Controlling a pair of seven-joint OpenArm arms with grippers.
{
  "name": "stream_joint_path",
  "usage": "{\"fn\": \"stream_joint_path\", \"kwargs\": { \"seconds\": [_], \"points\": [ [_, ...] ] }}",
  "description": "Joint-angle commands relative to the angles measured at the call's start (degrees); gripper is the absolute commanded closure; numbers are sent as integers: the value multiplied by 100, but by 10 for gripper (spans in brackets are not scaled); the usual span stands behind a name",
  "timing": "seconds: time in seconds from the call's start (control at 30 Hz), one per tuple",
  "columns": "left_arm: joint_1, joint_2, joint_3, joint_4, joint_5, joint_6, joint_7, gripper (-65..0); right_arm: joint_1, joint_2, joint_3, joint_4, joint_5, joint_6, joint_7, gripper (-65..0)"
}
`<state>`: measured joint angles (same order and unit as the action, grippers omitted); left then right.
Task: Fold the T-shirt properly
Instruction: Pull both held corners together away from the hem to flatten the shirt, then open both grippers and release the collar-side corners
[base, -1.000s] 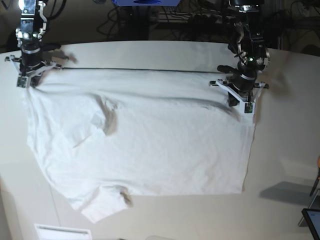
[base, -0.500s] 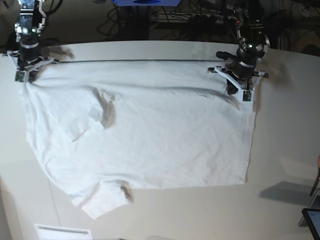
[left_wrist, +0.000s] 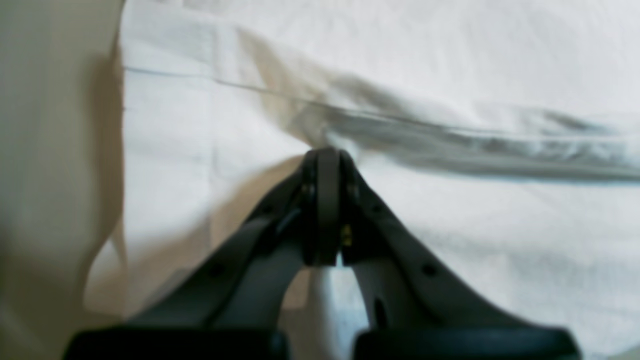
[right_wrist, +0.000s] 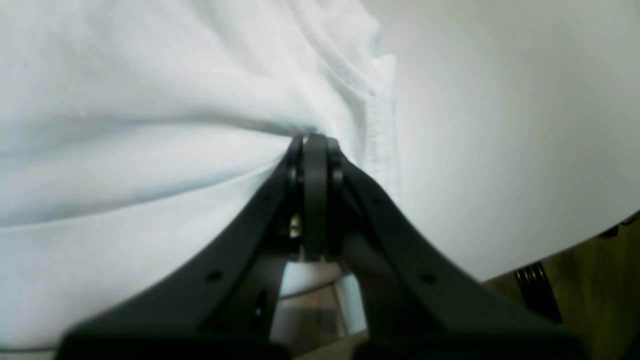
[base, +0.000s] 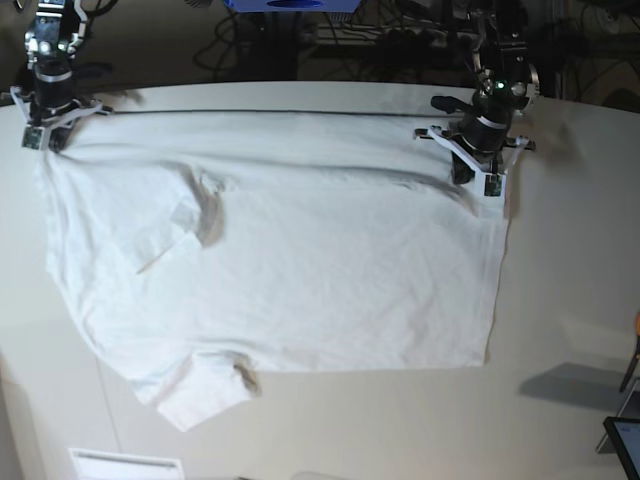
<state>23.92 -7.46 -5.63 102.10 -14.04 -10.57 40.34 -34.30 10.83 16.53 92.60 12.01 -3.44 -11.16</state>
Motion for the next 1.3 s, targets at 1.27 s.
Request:
{"fn": "stream_joint_path", "kwargs": {
  "seconds": [1.27],
  "points": [
    [-137, 30, -549, 1047, 239, -20, 1245, 0, 279, -24, 92, 1356, -98, -319, -1878, -6]
  ]
}}
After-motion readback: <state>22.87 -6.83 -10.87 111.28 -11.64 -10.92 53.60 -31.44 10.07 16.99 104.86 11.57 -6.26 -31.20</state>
